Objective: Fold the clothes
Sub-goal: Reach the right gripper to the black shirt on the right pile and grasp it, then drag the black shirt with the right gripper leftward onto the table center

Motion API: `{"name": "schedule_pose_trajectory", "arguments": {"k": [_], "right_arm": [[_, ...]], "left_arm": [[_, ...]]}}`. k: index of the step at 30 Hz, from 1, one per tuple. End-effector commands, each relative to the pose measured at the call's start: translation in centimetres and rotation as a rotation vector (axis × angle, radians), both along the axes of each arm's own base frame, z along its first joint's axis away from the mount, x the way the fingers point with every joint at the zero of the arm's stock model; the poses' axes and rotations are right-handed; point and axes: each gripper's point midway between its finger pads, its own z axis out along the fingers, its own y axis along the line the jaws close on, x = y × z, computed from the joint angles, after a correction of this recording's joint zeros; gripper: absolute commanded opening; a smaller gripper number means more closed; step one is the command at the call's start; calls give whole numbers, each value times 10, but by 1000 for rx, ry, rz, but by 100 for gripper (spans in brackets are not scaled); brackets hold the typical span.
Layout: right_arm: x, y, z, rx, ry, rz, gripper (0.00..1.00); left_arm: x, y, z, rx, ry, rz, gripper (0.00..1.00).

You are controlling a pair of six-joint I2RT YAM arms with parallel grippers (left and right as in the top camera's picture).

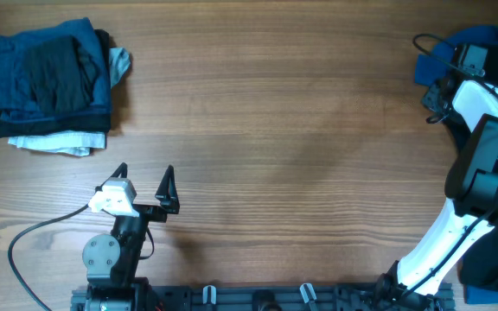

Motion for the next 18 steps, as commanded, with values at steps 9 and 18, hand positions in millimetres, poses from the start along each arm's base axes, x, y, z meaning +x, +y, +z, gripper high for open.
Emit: {"name": "schedule_pose_trajectory", "arguments": {"k": [9, 18], "right_arm": [[12, -24, 108, -195, -126, 32, 4], [-14, -18, 276, -414, -373, 118, 4]], "left_arm": [[0, 3, -2, 20, -1, 15, 100], [0, 3, -2, 20, -1, 15, 100]]}}
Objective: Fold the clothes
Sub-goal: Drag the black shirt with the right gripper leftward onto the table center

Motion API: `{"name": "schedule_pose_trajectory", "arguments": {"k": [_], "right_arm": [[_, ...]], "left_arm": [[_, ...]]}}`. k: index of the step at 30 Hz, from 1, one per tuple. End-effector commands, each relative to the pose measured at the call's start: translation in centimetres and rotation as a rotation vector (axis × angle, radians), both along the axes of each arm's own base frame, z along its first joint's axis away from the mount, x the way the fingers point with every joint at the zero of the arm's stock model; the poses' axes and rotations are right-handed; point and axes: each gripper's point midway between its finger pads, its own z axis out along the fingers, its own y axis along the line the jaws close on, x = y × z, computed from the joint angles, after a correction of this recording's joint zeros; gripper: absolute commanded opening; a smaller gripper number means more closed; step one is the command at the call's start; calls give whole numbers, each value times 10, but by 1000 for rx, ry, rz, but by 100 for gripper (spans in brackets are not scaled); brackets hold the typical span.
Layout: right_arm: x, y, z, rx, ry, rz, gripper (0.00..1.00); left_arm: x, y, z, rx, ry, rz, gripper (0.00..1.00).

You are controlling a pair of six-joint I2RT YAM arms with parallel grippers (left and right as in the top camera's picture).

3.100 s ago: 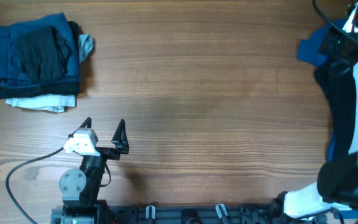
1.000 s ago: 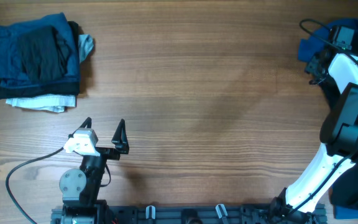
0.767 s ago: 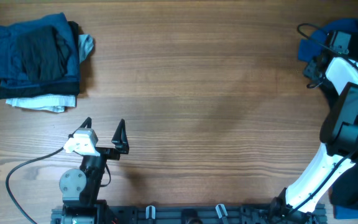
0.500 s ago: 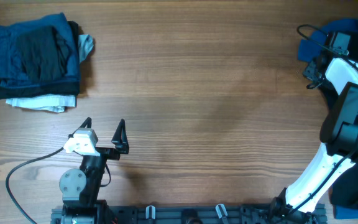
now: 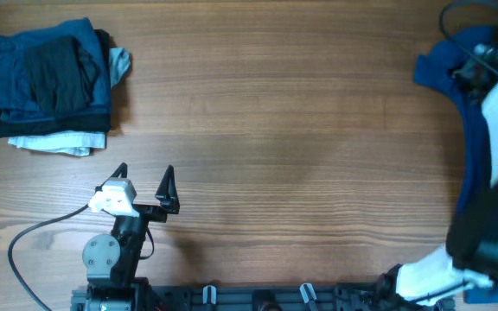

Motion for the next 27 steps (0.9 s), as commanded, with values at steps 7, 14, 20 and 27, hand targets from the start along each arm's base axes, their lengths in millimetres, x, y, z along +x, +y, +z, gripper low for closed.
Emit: {"name": "schedule_pose_trajectory", "arguments": {"k": [7, 14, 20, 27], "right_arm": [[-38, 111, 190, -18, -418, 473, 4], [-31, 263, 186, 352, -475, 880, 4], [-15, 405, 94, 556, -216, 1106, 4], [-34, 558, -41, 652, 68, 1314, 5]], "left_arm": [[0, 3, -2, 20, -1, 15, 100], [0, 3, -2, 20, -1, 15, 100], [0, 3, -2, 20, -1, 15, 100], [0, 3, -2, 20, -1, 15, 100]]}}
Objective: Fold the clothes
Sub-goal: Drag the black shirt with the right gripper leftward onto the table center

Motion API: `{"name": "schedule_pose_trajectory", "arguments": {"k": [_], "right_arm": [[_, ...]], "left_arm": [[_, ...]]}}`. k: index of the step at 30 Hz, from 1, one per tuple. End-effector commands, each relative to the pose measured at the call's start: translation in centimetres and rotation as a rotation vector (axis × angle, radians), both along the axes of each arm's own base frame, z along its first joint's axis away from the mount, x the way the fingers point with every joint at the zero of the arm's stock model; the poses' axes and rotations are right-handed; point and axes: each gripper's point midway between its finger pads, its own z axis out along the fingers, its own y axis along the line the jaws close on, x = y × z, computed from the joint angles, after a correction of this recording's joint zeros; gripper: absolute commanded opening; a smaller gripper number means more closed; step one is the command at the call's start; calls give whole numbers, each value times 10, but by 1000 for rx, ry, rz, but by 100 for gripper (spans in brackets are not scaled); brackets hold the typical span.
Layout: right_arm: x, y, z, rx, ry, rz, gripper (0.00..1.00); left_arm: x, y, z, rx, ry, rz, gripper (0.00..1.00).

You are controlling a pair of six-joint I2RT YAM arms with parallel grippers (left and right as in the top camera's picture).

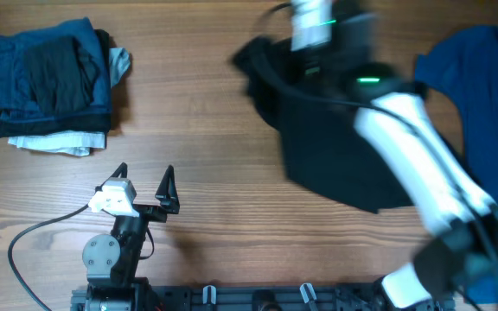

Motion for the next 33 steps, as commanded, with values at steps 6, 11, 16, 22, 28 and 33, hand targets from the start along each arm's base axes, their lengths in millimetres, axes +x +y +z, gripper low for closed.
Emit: {"name": "schedule_pose_trajectory", "arguments": {"k": [6, 11, 16, 22, 28, 33], "right_arm": [[-38, 100, -83, 11, 123, 184, 5], [-38, 100, -82, 11, 122, 184, 24], [-39, 100, -82, 10, 126, 184, 31], [-39, 98, -81, 7, 128, 182, 36], [-22, 67, -35, 38, 79, 118, 38], [-11, -3, 1, 17, 80, -28, 38]], "left_arm": [[0, 3, -2, 20, -1, 15, 100], [0, 3, -2, 20, -1, 15, 100], [0, 3, -1, 20, -6, 15, 100], [1, 2, 8, 18, -42, 11, 100], [-9, -25, 53, 22, -200, -149, 100], [-10, -25, 66, 14, -61, -154, 100]]}}
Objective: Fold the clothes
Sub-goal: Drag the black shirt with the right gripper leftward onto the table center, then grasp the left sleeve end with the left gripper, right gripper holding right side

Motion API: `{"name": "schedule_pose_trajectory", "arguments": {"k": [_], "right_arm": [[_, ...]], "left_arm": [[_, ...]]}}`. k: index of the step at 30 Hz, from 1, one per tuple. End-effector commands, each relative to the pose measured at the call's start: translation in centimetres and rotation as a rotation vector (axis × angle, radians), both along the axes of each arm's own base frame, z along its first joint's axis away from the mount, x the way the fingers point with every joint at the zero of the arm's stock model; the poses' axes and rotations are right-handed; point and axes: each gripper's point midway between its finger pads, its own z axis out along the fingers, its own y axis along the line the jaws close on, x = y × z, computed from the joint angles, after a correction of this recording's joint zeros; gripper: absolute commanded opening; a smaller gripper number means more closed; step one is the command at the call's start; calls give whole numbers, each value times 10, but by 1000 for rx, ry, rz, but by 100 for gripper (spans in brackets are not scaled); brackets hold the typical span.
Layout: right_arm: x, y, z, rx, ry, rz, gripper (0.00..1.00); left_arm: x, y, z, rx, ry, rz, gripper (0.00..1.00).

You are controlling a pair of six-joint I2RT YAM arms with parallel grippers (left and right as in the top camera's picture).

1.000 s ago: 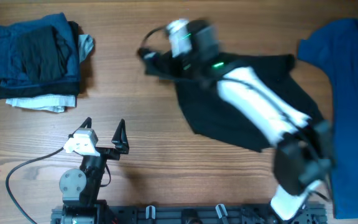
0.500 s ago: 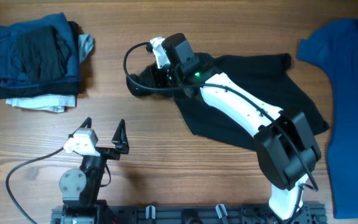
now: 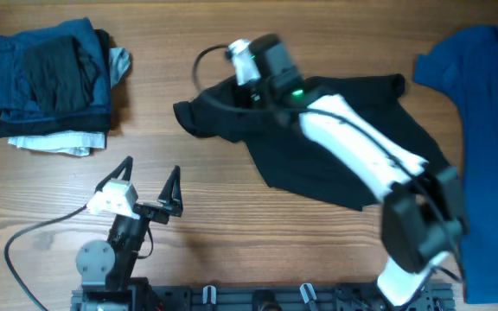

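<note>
A black garment [image 3: 296, 164] lies spread over the middle of the table, bunched at its far left end. My right arm reaches across it from the lower right. My right gripper [image 3: 237, 92] sits at that bunched end, shut on the cloth, with its fingertips hidden in the folds. A blue garment [image 3: 482, 130] lies loose at the right edge. My left gripper [image 3: 151, 173] stands open near the front left, with nothing between its fingers and well apart from the black garment.
A stack of folded clothes [image 3: 50, 82], blue, black and white, sits at the far left corner. A grey cable [image 3: 33, 238] loops on the wood by the left arm's base. Bare wood lies between the stack and the black garment.
My right gripper has moved further left and slightly nearer with the black garment, which now lies wider and flatter across the table's middle. The left gripper has shifted a little.
My right gripper was first at the far right edge over the blue cloth pile, and stayed there a moment later. Then it was at the middle far side with a black garment hanging from it. Now the garment is spread across the centre, still gripped.
</note>
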Motion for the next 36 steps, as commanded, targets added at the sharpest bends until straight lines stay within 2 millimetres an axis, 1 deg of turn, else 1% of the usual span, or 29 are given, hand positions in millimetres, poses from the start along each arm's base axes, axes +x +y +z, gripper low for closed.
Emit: {"name": "schedule_pose_trajectory", "arguments": {"k": [1, 2, 3, 4, 5, 7, 8, 10, 11, 13, 14, 16, 17, 18, 19, 20, 21, 22, 24, 29, 32, 34, 36], "right_arm": [[15, -63, 65, 13, -73, -139, 37], [14, -80, 67, -4, -57, -175, 38], [13, -93, 69, -17, -43, -199, 38], [10, -115, 70, -37, -17, -242, 38], [4, -145, 68, -74, 28, -306, 38], [-4, -178, 63, -122, 86, -380, 38], [-7, -190, 60, -138, 109, -405, 39], [-19, -224, 49, -190, 188, -471, 42], [-24, -236, 45, -206, 216, -484, 43], [-33, -259, 37, -233, 275, -527, 44], [-38, -268, 34, -243, 298, -539, 45], [-44, -286, 31, -252, 335, -574, 45], [-46, -294, 30, -256, 345, -584, 45], [-48, -301, 29, -258, 354, -599, 46], [-49, -307, 28, -258, 359, -610, 46], [-49, -311, 28, -259, 361, -618, 46], [-49, -315, 28, -263, 360, -618, 47], [-50, -319, 28, -266, 363, -625, 47], [-52, -324, 27, -274, 370, -632, 47], [-54, -324, 25, -284, 374, -629, 50], [-60, -323, 17, -278, 415, -641, 50], [-68, -321, 10, -280, 457, -631, 50], [-77, -320, 1, -291, 494, -627, 50]], "left_arm": [[-2, -6, 31, 20, 66, -38, 100], [1, -8, 32, 25, 110, -50, 100], [3, -10, 33, 37, 138, -63, 100], [9, -15, 34, 69, 187, -103, 100], [20, -22, 34, 104, 265, -152, 100], [36, -28, 32, 136, 362, -204, 100], [43, -30, 31, 144, 400, -221, 100], [70, -32, 21, 163, 538, -254, 100], [84, -32, 15, 154, 604, -260, 100], [106, -34, 9, 137, 656, -275, 100], [117, -34, 3, 133, 684, -278, 100], [135, -37, -10, 121, 719, -298, 100], [140, -39, -19, 114, 740, -307, 100], [144, -39, -29, 113, 760, -309, 100], [148, -39, -39, 121, 773, -315, 93], [150, -39, -47, 133, 785, -323, 69], [152, -39, -58, 143, 807, -331, 56], [151, -39, -69, 145, 835, -336, 49], [147, -39, -91, 131, 912, -343, 47], [134, -39, -130, 111, 1056, -357, 45], [133, -37, -145, 122, 1095, -343, 50], [134, -33, -151, 141, 1108, -320, 52], [135, -32, -153, 154, 1106, -311, 54]]}}
